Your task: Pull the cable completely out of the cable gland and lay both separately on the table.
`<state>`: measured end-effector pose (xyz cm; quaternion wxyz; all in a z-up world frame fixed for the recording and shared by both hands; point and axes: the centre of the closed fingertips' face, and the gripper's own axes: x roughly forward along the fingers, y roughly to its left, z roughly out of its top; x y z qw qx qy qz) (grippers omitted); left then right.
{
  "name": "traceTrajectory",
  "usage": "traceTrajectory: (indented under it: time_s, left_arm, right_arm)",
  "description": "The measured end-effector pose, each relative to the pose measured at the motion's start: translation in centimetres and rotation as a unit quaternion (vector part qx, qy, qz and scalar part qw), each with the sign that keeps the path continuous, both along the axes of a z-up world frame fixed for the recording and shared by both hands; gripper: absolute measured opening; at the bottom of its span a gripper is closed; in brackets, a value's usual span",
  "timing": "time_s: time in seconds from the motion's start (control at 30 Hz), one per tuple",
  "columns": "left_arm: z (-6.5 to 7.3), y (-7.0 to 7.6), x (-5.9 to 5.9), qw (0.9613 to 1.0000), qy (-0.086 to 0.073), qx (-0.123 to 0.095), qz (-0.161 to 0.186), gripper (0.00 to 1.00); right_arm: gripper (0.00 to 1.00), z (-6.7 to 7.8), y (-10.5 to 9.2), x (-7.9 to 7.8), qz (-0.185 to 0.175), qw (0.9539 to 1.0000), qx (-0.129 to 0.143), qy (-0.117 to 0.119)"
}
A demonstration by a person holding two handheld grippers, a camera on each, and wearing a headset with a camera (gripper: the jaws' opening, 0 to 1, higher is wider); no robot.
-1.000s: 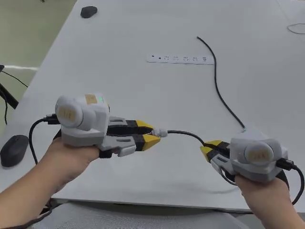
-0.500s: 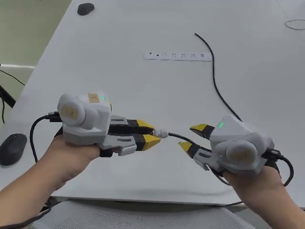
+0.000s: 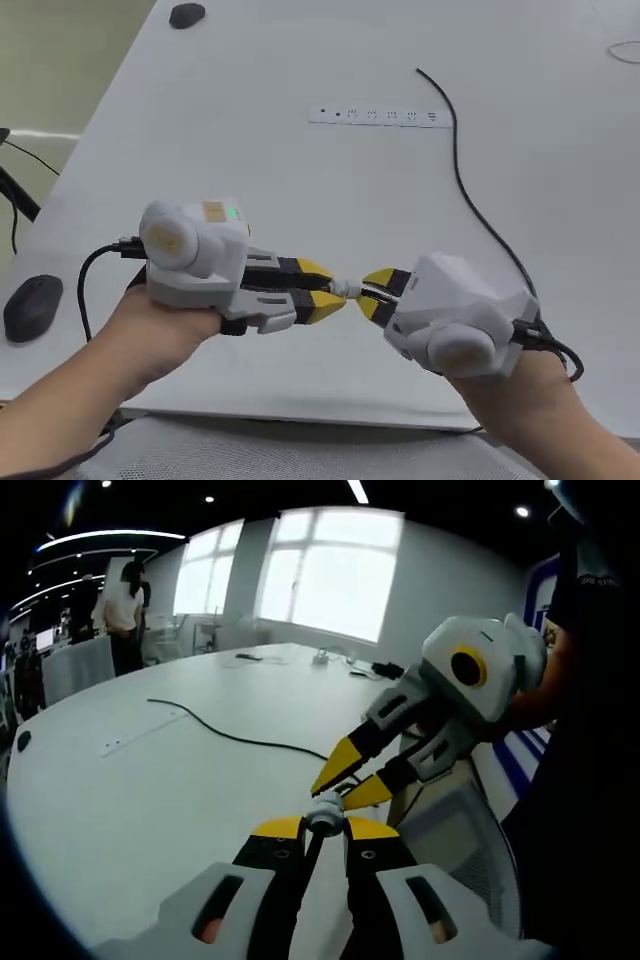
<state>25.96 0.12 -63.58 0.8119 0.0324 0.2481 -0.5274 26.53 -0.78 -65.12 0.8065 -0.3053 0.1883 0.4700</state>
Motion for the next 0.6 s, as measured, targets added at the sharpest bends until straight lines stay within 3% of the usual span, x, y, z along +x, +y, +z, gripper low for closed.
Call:
traceTrajectory:
  time_s: [0.13,0.33,0.47,0.6]
  left_arm:
    - [-0.14,0.02,0.0,1.0,-0.001,0.0,-0.002,0.15]
    - [0.03,0.05,0.08,0.9999,-0.011,0.001,-0.003,0.15]
    - [0.01,0.35,0.19,0.9999,-0.011,-0.001,0.002,0.15]
    - [0.42,0.87,0.38,0.9999,-0.011,-0.008,0.01,0.15]
  right_arm:
    - [0.01,-0.11,-0.01,0.03,-0.002,1.0,0.0,0.001]
    - [0.0,-0.15,-0.19,0.42,-0.021,0.9992,0.022,0.025]
    - [0.01,-0.41,-0.37,0.63,-0.044,0.9962,0.049,0.056]
    - [0.0,-0.54,-0.83,0.95,-0.06,0.9945,0.06,0.062]
